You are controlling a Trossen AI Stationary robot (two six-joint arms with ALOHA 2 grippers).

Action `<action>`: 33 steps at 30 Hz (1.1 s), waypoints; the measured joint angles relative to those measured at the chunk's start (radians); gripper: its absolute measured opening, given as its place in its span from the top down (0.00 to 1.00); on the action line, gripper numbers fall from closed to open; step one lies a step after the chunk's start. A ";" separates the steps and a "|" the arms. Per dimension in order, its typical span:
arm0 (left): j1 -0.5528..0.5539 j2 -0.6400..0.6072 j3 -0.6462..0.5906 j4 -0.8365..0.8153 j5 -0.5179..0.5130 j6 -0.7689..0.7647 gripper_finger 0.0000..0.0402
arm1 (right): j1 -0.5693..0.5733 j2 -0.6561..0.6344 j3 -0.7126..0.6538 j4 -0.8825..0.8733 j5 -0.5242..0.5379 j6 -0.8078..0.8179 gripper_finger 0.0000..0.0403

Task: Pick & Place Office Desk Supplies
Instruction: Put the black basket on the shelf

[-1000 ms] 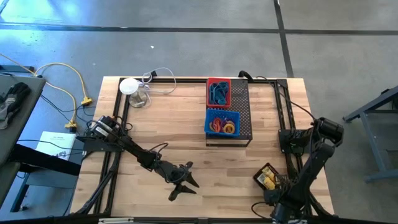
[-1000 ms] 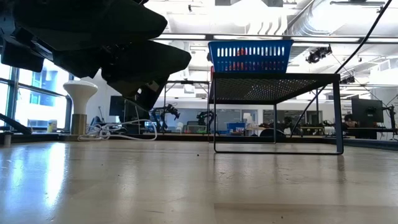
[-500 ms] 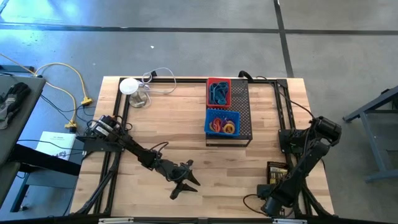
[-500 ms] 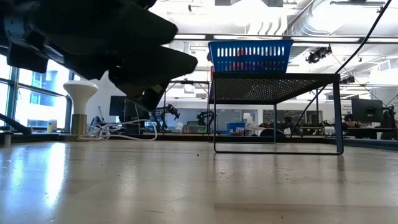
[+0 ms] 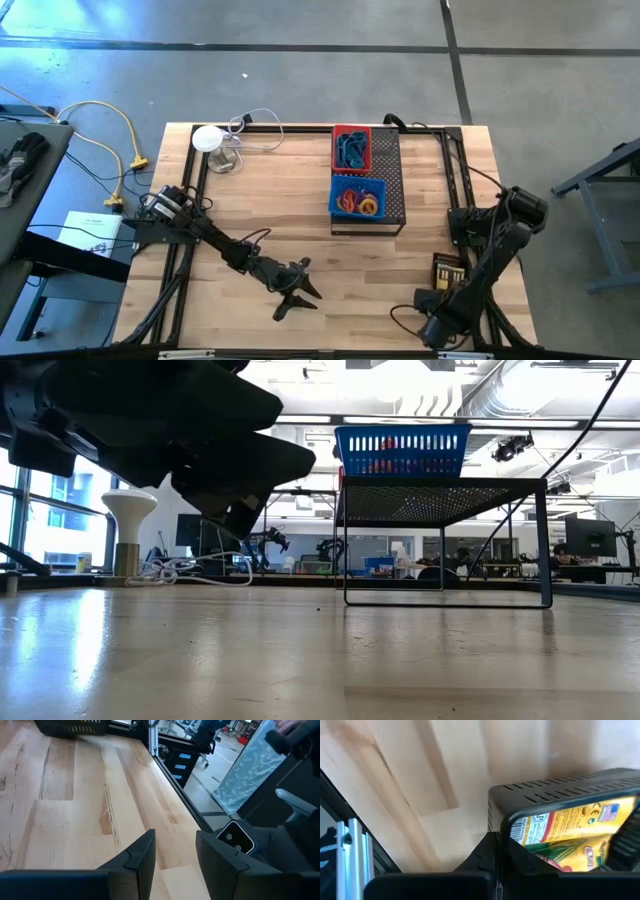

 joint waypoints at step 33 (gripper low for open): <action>0.026 0.000 0.000 -0.038 0.007 0.060 0.66 | -0.377 -0.049 0.392 -0.436 0.394 -0.452 0.99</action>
